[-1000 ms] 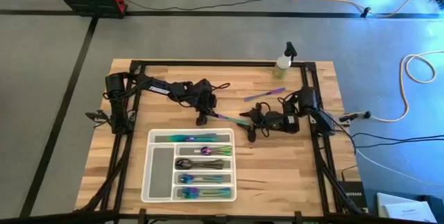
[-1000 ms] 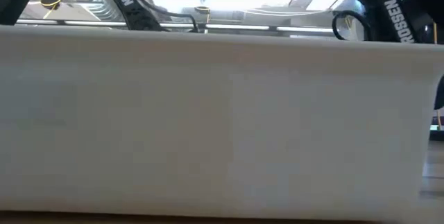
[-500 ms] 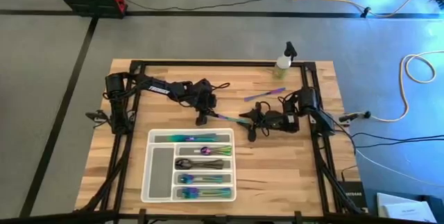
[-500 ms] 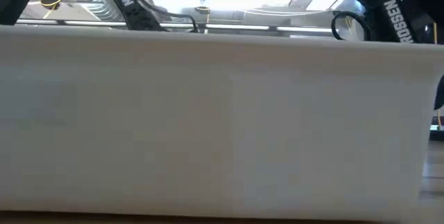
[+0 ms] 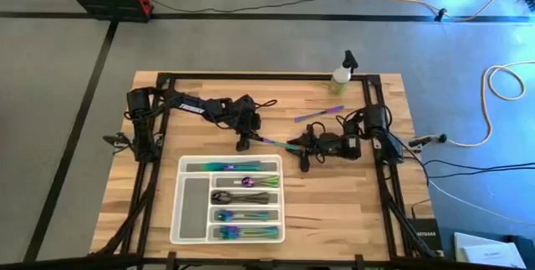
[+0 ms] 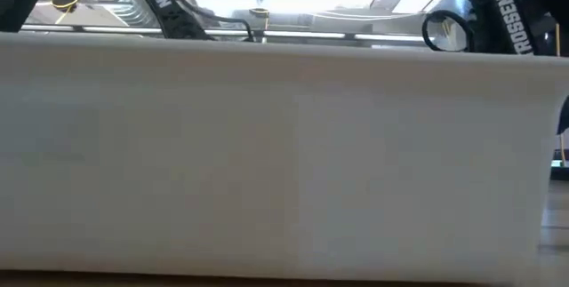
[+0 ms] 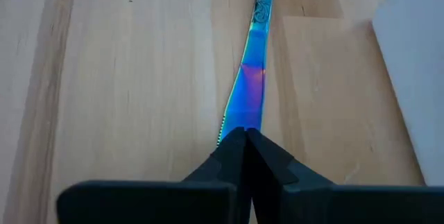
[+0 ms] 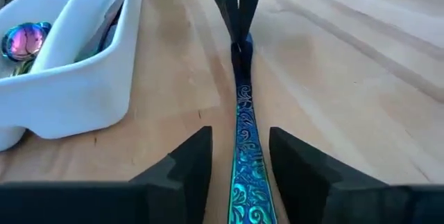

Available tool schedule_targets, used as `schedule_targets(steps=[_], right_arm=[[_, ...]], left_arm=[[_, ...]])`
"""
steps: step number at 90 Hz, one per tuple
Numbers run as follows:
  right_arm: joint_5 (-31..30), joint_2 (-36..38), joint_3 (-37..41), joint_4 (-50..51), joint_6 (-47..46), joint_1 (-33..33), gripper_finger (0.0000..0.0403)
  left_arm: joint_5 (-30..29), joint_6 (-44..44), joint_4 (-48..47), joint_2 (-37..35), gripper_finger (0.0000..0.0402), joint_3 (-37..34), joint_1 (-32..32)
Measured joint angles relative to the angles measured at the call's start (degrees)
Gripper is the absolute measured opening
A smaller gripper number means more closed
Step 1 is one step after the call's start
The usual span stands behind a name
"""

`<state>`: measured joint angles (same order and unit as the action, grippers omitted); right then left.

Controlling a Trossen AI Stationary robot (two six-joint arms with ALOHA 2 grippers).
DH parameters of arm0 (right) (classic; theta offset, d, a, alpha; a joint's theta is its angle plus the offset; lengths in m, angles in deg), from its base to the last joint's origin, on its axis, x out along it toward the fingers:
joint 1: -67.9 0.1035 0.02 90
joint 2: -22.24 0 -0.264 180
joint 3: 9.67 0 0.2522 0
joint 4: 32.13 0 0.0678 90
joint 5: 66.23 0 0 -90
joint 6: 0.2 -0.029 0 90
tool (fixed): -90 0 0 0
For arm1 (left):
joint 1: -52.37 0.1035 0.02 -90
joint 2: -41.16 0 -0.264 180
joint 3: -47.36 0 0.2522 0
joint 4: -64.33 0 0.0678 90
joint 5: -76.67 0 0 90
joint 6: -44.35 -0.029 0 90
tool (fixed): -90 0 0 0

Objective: Sort silverware
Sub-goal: Put the blue table knife into the white silverware tray

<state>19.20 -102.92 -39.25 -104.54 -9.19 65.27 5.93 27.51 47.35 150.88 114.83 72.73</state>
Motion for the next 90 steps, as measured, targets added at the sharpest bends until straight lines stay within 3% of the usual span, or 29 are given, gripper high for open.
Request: schedule_targets(steps=[15,28,48,90], right_arm=[[-1.00,0.03,0.00,-0.02,-0.04,0.04,0.0129],[-1.28,1.71,0.07,1.69,-1.71,0.07,0.0153],[-1.41,7.40,0.02,11.66,-2.80,0.04,0.0193],[-4.52,7.69,-0.17,13.45,0.92,0.22,0.0195]], left_arm=[[0.00,0.07,-0.02,0.01,0.0000,0.00,0.00],[0.01,0.02,-0.02,-0.01,0.0000,0.00,0.00],[0.01,0.04,-0.02,0.00,0.0000,0.00,0.00],[0.00,0.15,0.07,0.01,0.0000,0.00,-0.15]])
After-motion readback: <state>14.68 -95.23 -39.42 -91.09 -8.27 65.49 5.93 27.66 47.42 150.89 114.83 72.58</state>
